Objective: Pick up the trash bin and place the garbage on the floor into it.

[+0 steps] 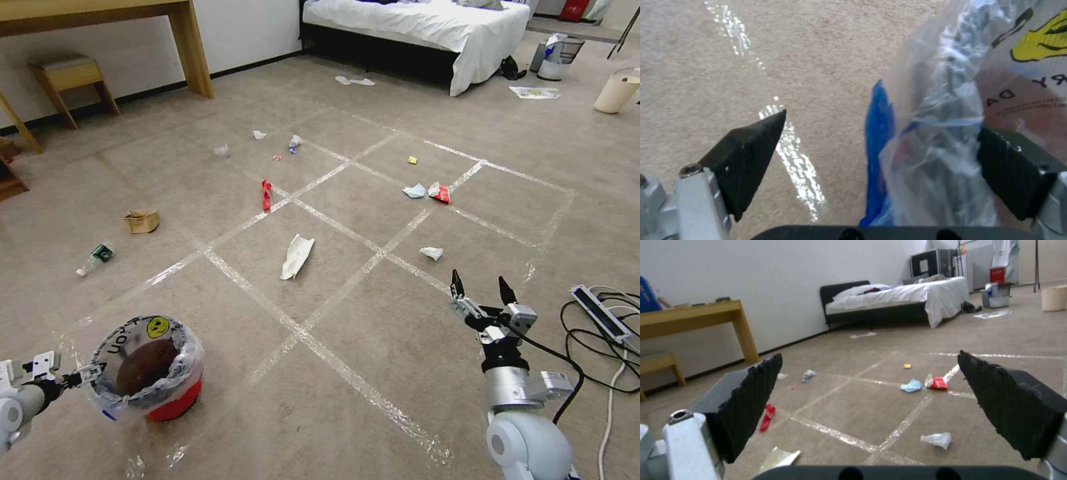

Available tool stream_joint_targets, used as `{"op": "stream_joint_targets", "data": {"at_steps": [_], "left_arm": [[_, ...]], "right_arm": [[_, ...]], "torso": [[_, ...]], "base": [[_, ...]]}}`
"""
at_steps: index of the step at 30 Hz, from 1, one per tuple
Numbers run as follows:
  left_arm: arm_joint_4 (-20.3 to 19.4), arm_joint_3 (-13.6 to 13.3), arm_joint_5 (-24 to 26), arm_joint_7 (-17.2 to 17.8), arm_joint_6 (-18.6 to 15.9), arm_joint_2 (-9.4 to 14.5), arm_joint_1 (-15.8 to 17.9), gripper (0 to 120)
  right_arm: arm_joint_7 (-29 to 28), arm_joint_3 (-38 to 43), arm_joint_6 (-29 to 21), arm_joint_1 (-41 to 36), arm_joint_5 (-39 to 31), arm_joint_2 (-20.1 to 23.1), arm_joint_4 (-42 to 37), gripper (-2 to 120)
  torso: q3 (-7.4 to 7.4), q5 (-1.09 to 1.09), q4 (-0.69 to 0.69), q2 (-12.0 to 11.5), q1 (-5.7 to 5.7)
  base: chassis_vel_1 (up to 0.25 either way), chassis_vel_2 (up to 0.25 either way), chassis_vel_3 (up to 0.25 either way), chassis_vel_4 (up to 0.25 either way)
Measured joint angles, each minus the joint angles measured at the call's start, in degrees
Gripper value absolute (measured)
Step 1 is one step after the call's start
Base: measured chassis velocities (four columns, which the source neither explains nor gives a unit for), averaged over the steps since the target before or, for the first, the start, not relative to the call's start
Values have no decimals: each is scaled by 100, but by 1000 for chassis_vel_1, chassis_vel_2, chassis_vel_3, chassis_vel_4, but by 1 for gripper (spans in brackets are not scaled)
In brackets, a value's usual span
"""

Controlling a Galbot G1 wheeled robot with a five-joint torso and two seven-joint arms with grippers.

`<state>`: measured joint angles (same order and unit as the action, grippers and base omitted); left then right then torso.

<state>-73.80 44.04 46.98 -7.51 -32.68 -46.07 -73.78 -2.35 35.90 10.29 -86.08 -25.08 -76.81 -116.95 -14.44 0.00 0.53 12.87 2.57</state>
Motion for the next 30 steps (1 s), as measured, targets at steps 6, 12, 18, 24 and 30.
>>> {"op": "stream_joint_targets", "data": {"at_steps": [6,12,18,24,30], "left_arm": [[116,-167,-20,2,-28,-52,183,94],[162,-271,-35,-13,-30,-99,289,73],[156,-310,-65,-30,-23,-121,296,48],[94,-282,-80,-45,-1,-96,196,27],[11,-222,-82,-53,11,-94,83,7]], "right_arm": [[-8,1,1,34,-6,-3,24,100],[-13,18,0,58,-16,4,44,100],[-19,29,0,83,-23,9,68,100],[-20,19,12,75,-20,1,81,100],[-20,12,27,73,-17,1,78,100]], "torso": [[0,0,0,0,0],[0,1,0,0,0],[0,2,-1,0,0],[0,0,0,0,0],[0,-1,0,0,0]], "base": [[0,0,0,0],[0,0,0,0],[0,0,0,0],[0,0,0,0],[0,0,0,0]]}}
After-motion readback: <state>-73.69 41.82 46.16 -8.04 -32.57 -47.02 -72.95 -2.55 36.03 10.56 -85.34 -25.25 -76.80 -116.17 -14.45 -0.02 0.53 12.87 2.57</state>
